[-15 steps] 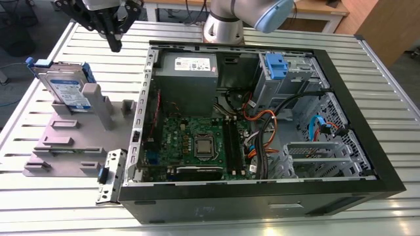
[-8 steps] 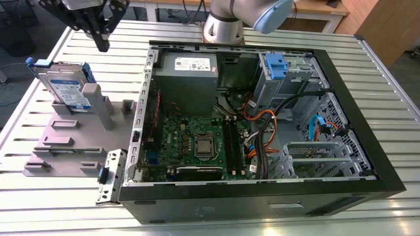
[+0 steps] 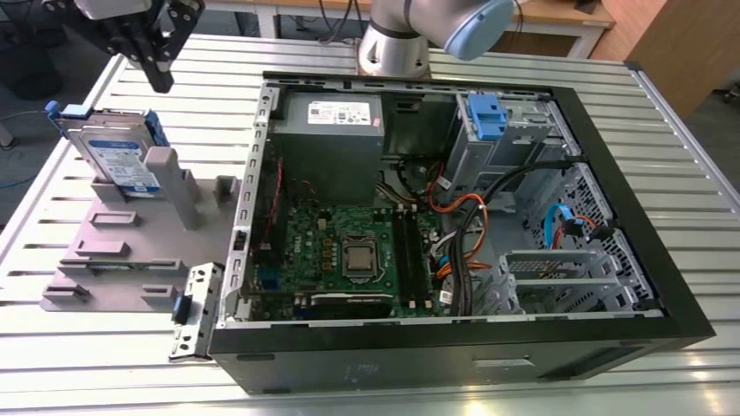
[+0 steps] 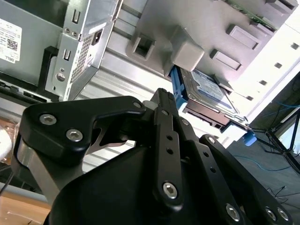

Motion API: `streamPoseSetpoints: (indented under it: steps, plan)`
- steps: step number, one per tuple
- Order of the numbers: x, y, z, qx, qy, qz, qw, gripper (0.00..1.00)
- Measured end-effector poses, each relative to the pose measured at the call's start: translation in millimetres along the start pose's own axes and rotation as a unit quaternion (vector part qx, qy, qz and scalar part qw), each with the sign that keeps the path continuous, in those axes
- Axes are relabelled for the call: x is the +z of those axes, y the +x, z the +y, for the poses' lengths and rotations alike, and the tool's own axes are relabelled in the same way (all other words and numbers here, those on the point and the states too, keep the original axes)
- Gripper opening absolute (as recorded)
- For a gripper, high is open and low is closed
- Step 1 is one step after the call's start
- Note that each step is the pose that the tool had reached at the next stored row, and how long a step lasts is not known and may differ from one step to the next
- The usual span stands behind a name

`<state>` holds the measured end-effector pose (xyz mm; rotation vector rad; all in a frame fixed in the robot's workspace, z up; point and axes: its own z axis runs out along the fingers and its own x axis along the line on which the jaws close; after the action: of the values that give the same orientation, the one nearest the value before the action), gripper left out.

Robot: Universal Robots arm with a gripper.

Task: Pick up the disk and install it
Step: 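Reach for the disk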

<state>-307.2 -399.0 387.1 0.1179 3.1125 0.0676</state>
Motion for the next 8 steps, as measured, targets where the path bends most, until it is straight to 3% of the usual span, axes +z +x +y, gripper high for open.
streamPoseSetpoints:
  steps: [8]
  plan:
    - [4.9, 22.2, -1.9, 0.000, 0.0001, 0.0000, 1.00000, 0.11]
